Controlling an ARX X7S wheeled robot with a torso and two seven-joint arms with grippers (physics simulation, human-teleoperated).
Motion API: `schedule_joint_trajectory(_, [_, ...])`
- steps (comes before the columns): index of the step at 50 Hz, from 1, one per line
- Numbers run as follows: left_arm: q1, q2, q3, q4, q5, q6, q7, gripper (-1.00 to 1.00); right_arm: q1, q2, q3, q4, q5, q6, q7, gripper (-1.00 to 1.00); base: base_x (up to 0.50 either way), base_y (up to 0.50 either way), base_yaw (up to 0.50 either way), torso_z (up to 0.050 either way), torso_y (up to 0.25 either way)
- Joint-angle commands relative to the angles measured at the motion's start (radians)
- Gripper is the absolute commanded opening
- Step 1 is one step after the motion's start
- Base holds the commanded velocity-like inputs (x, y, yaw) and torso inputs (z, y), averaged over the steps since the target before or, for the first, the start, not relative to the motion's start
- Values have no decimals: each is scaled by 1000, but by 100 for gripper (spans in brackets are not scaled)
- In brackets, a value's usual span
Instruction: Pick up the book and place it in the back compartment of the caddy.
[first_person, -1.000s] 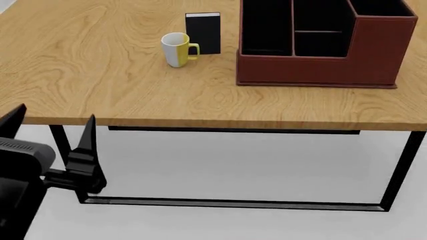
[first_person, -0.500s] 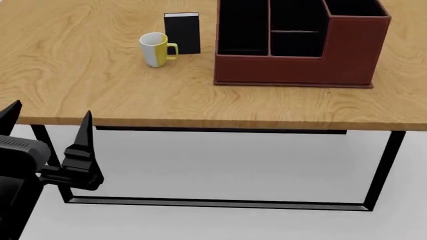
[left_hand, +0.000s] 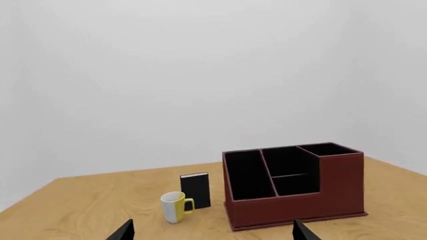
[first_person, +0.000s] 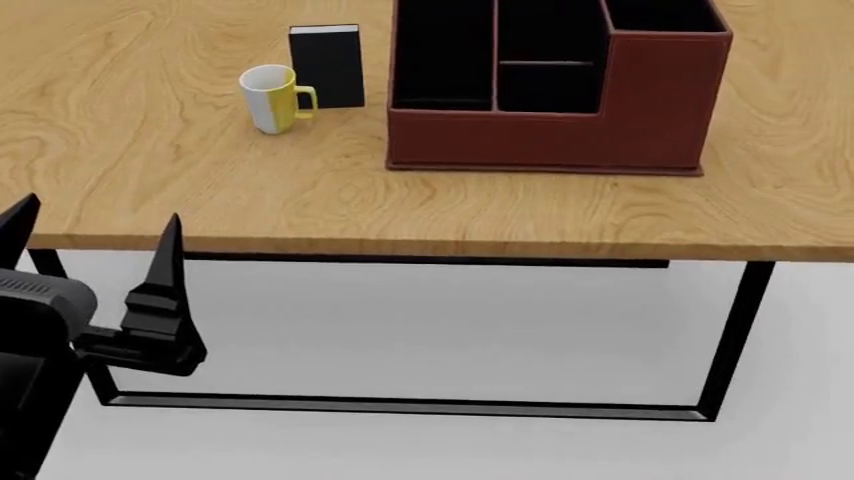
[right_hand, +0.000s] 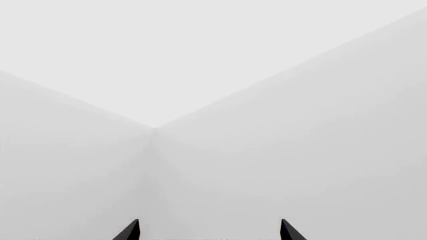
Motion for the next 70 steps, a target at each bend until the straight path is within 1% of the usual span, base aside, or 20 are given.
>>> schedule_joint_trajectory(1, [-3, -9, 4, -1, 3, 2, -6, 100, -18, 1, -22, -1, -13, -24, 1, 100, 199, 0, 0, 0, 0])
schedule_joint_trajectory(10, [-2, -13, 1, 3, -1, 2, -11, 100, -20, 16, 11, -1, 20, -16, 13, 100, 207, 0, 0, 0, 0])
schedule_joint_trajectory(26, [-2, -19, 4, 0, -5, 3, -19, 100, -43, 19, 11, -3, 3, -35, 5, 100, 270, 0, 0, 0, 0])
schedule_joint_trajectory(47, [-10, -30, 6, 17, -21, -11, -23, 100, -62, 22, 80, -4, 41, -19, 5, 100, 282, 0, 0, 0, 1])
schedule_joint_trajectory(70, [-12, -34, 5, 8, -39, -5, -23, 100, -83, 39, 70, 0, 35, -49, 20, 100, 287, 0, 0, 0, 1])
